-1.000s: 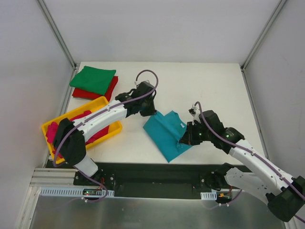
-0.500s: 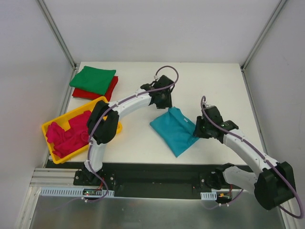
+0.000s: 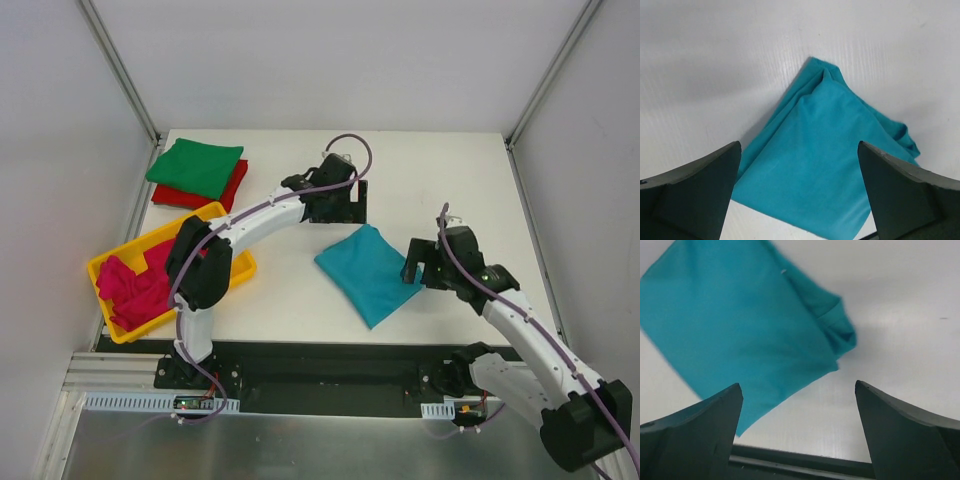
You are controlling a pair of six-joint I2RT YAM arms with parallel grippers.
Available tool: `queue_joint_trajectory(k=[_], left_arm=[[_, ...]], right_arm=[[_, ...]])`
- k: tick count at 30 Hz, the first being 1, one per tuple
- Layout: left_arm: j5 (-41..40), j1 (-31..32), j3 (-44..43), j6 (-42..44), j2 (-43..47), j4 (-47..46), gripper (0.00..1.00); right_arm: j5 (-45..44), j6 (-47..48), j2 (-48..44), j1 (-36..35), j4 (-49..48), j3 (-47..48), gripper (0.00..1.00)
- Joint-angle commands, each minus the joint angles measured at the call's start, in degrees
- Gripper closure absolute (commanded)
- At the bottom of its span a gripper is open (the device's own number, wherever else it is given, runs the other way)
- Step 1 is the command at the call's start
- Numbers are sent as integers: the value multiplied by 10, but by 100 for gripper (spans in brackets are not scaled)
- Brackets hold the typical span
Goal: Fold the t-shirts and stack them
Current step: Fold the long partially folded tshirt into a neat square, then put the neatly folded tshirt into the corner of the board with the left arm
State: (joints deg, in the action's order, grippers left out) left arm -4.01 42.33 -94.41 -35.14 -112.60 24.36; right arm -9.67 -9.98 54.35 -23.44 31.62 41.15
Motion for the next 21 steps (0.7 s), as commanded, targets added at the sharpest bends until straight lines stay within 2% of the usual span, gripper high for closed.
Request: queue_joint_trajectory(k=[1, 3, 8, 13, 15, 21], left_arm=[[108, 0, 48, 120, 18, -17, 1], [137, -3, 62, 160, 12, -16, 1], [150, -17, 78, 197, -1, -17, 1], [188, -20, 40, 210, -57, -9, 2], [198, -20, 28, 203, -78, -5, 6], [143, -18, 9, 193, -120, 18, 13]], right_arm=[[253, -16, -55, 1, -82, -67, 4], [270, -19, -64, 0, -85, -76, 4], [248, 4, -68, 1, -41, -70, 4], [229, 13, -82, 1, -24, -87, 4], [218, 22, -85, 1, -10, -89, 4], [233, 34, -86, 1, -3, -92, 4]])
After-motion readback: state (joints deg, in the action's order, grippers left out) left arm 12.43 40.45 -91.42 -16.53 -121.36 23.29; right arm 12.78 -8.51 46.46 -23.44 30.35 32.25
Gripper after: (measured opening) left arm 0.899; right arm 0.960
